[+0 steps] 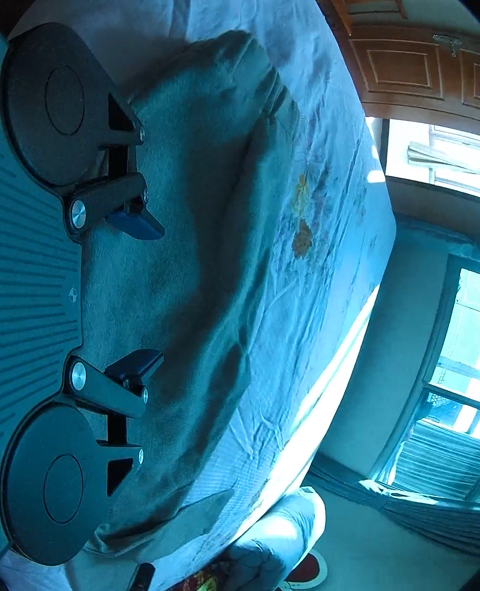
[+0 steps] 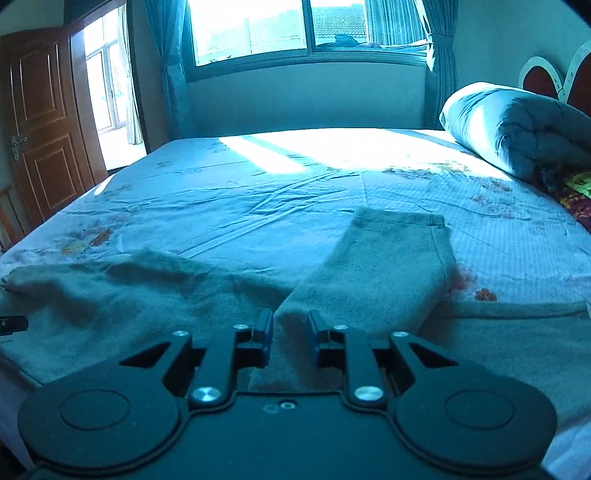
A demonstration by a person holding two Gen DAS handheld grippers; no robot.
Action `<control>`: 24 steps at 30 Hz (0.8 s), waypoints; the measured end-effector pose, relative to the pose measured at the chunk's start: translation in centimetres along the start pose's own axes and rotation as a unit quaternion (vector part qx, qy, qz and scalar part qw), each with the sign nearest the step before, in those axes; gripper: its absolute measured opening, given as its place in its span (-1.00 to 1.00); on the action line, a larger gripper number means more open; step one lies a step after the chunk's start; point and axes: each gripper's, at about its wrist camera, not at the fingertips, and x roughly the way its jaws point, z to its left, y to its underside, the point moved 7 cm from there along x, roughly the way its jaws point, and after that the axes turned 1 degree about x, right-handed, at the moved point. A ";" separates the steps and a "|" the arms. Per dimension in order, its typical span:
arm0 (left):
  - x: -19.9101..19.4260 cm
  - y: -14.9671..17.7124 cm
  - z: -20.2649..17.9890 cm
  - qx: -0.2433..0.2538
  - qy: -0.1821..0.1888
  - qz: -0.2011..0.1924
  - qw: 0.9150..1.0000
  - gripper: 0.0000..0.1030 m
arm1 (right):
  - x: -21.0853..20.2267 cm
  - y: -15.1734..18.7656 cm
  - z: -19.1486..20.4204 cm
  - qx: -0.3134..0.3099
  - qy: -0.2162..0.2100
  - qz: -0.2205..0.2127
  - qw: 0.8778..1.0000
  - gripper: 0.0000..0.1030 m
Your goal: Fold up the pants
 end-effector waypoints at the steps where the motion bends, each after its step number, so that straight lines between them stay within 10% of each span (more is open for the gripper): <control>1: 0.8 0.5 -1.2 0.006 -0.009 0.013 1.000 0.27 | 1.0 -0.2 0.0 -0.005 0.005 0.007 1.000 -0.64; 7: 2.3 3.1 -5.3 0.121 -0.087 0.015 0.989 0.81 | 6.5 -0.6 1.3 -0.090 0.049 0.045 0.994 -0.23; 9: 2.1 3.2 -5.2 0.116 -0.084 0.016 0.990 0.82 | 7.4 0.1 1.0 -0.123 0.066 0.068 0.988 -0.94; 10: 2.1 3.1 -5.1 0.112 -0.079 0.018 0.990 0.82 | 7.1 0.3 0.2 -0.118 0.077 0.074 0.987 -1.00; 19: 2.2 3.1 -4.9 0.119 -0.063 0.017 0.991 0.82 | -2.1 6.9 -10.9 0.027 0.127 0.098 0.987 -1.00; 24: 1.8 2.8 -4.9 0.103 -0.063 0.016 0.992 0.83 | -4.4 4.0 -10.5 0.034 0.105 0.017 0.994 -0.82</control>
